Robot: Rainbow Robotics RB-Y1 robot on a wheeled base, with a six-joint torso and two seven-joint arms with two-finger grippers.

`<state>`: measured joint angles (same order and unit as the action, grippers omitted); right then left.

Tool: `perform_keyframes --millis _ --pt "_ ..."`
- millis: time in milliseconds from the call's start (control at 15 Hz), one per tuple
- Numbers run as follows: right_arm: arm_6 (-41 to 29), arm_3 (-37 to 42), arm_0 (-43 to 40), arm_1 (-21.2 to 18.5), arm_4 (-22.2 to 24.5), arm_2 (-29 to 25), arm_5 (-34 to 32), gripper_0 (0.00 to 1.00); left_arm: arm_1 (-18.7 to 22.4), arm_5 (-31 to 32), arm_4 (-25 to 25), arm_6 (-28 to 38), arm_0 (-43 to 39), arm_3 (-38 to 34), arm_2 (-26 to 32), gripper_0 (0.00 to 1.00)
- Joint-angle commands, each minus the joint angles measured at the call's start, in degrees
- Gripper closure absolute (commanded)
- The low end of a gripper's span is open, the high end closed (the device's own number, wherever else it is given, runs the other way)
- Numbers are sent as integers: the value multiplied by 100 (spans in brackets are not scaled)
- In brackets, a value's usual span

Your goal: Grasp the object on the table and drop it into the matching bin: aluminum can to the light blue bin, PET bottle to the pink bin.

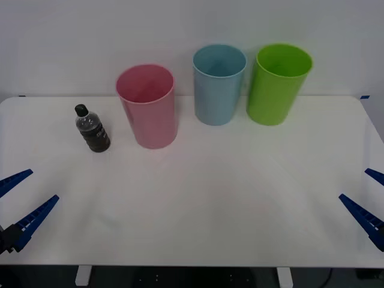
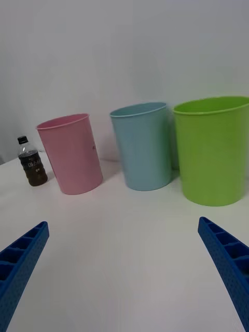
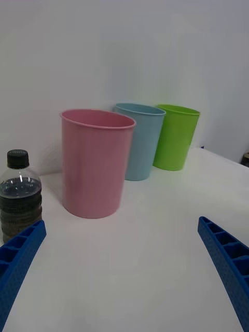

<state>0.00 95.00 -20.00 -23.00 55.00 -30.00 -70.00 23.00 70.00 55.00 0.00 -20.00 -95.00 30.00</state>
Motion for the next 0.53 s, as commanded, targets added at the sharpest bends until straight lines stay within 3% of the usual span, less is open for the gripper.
perform_keyframes --millis 67,533 --pt "0 0 0 0 0 0 0 0 0 0 0 0 0 0 0 0" --pt "0 0 0 0 0 0 0 0 -32 -364 -95 -53 31 157 -126 0"
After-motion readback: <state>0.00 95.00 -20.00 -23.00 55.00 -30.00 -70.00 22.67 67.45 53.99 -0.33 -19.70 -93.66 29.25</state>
